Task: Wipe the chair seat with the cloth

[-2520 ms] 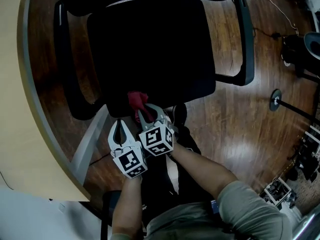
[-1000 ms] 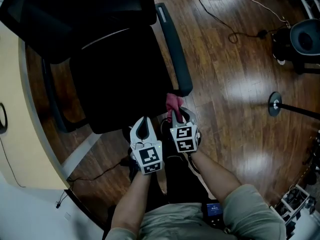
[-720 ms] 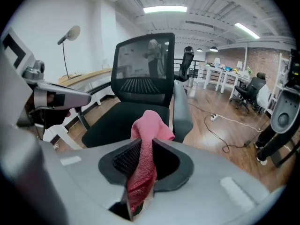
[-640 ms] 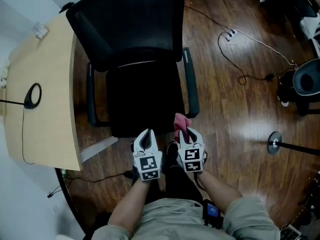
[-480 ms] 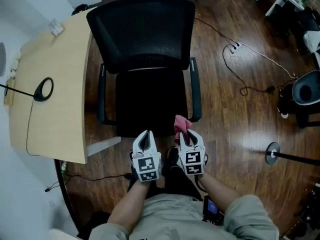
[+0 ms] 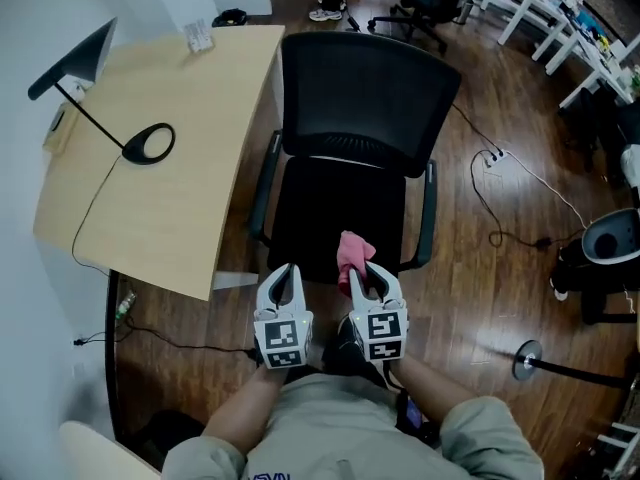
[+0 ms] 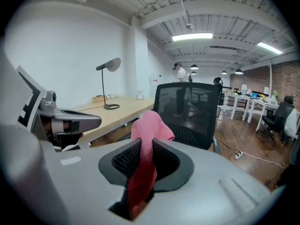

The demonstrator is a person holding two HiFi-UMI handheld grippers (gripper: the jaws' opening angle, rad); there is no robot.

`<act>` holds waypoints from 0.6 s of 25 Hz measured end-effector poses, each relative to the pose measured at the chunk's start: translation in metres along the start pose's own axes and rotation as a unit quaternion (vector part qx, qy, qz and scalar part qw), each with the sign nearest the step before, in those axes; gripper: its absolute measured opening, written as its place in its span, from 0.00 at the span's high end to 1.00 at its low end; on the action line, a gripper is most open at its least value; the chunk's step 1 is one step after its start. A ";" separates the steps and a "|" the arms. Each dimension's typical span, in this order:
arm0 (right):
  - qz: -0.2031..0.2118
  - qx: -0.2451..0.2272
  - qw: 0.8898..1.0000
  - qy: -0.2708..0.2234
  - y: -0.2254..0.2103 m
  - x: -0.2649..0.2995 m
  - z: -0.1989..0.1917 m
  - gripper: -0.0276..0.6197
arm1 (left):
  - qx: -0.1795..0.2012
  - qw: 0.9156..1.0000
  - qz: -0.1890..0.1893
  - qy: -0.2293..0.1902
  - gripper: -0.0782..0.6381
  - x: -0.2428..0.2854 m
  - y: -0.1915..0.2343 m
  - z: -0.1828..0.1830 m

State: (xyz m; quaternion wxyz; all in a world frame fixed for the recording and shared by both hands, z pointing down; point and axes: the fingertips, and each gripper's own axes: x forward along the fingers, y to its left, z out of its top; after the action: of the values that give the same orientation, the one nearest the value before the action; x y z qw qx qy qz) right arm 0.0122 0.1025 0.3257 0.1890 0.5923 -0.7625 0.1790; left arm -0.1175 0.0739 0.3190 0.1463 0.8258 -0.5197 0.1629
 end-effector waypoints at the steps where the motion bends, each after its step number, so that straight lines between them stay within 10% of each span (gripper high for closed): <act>1: 0.012 -0.005 1.000 -0.006 0.017 0.005 0.011 0.85 | -0.002 1.000 0.010 -0.005 0.88 -0.008 0.016 0.005; 15: 0.191 -0.115 0.974 -0.025 0.266 0.083 0.086 0.85 | -0.052 0.983 0.171 -0.032 0.88 -0.121 0.241 0.010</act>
State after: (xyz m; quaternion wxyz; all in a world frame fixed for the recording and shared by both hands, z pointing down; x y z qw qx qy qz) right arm -0.2710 0.0527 0.2804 0.1989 0.4141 -0.8817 0.1077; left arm -0.3838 0.0673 0.2765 0.1421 0.7210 -0.6653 0.1316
